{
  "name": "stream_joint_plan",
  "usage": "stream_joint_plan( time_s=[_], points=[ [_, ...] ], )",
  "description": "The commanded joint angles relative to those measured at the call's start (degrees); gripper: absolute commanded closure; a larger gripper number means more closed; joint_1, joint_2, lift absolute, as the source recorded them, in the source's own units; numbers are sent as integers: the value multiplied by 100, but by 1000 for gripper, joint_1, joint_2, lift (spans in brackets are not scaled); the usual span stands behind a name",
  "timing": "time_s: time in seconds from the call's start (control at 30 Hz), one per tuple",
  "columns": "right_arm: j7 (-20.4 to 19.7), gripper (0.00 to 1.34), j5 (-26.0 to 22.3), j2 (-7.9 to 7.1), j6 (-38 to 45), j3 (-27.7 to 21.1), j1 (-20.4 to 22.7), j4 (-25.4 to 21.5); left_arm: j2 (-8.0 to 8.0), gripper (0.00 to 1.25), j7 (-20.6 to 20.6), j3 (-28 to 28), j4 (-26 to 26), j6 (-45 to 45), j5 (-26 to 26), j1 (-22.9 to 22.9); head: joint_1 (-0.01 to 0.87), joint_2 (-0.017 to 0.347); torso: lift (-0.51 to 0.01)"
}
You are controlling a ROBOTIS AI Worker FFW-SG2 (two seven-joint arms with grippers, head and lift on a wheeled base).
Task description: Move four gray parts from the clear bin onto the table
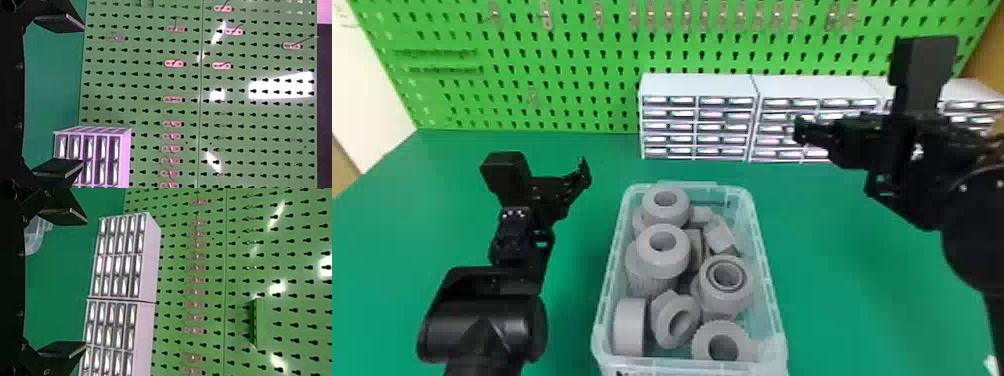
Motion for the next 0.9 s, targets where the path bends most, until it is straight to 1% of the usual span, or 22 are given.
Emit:
stream_joint_plan(
  time_s=[0.0, 0.2, 0.4, 0.53, 0.77, 0.87],
  points=[
    [0, 190, -381, -81, 781, -69, -287, -79, -15, 79, 0, -12, 13, 21, 0, 15, 693, 72, -52],
    [0, 197, -724, -142, 1564, -121, -604, -70, -15, 79, 0, -12, 22, 38, -9, 33, 693, 72, -52],
    [0, 197, -811, -151, 2320, -34, -946, 18, -15, 79, 0, -3, 22, 47, -9, 42, 693, 72, -52],
    [0, 197, -829, -160, 2759, 37, -1201, 238, -15, 79, 0, -12, 22, 65, -26, 50, 693, 72, -52],
    [0, 197, -917, -160, 2917, 336, -1588, 765, -15, 79, 0, -3, 13, 117, -70, 59, 693, 72, -52],
    [0, 197, -1058, -160, 2926, 441, -1729, 1055, -15, 79, 0, 5, 22, 117, -79, 68, 693, 72, -52]
  ],
)
